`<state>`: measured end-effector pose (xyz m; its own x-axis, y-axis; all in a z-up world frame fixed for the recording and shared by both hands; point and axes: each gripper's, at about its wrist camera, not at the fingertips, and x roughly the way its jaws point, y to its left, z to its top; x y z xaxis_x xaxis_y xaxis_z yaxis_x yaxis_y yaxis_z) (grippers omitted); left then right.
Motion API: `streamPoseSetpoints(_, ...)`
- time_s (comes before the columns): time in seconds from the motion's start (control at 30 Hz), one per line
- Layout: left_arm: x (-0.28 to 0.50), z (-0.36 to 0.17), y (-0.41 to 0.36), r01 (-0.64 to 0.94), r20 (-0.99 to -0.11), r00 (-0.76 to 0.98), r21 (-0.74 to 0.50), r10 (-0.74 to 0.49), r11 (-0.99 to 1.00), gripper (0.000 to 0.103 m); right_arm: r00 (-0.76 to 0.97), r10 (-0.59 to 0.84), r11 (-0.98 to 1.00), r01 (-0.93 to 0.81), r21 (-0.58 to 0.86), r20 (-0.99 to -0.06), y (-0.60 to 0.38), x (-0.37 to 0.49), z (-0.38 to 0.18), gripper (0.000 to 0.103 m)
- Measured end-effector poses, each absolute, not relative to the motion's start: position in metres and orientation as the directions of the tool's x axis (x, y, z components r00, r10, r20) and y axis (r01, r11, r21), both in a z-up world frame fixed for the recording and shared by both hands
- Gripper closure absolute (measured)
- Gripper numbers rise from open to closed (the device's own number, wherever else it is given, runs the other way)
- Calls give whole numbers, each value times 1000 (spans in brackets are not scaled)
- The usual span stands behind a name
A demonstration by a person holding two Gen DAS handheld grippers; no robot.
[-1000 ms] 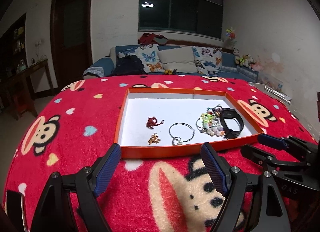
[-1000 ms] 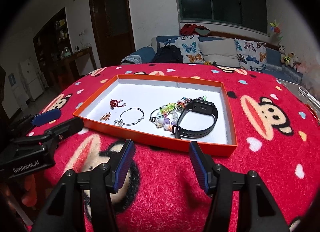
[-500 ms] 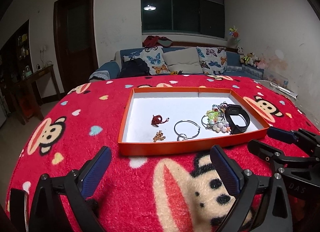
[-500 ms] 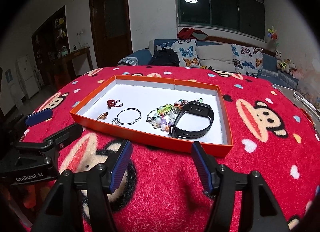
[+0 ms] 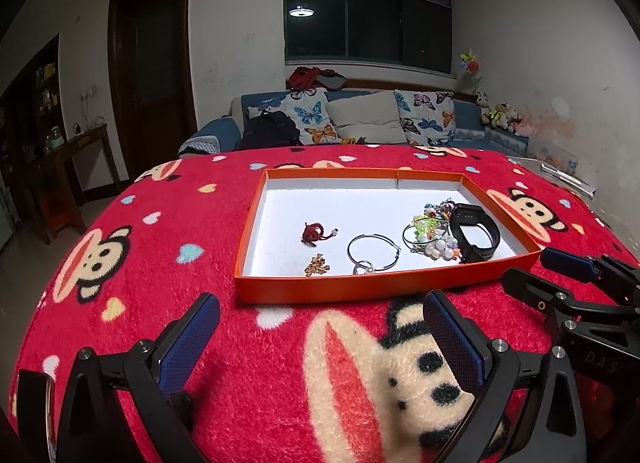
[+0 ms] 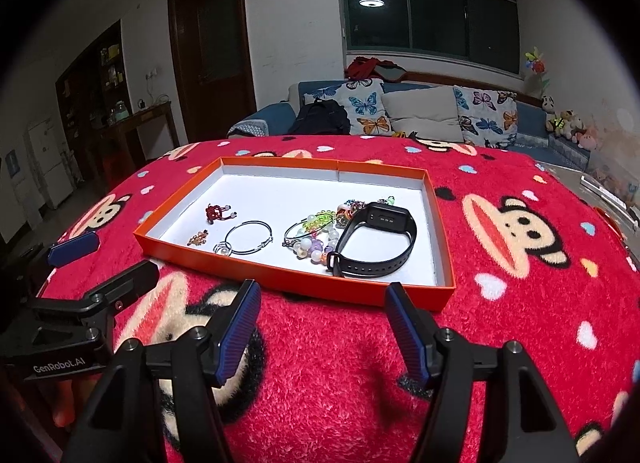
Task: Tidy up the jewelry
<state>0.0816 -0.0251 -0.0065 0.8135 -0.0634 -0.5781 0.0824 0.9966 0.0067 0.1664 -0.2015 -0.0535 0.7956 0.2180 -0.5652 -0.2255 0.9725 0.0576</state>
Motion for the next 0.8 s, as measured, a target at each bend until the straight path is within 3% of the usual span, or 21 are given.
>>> streamPoseSetpoints(0.8, 84, -11, -17, 33, -591, 805, -29, -44, 999, 0, 787, 218, 972, -231, 52, -577, -200, 168, -55, 32)
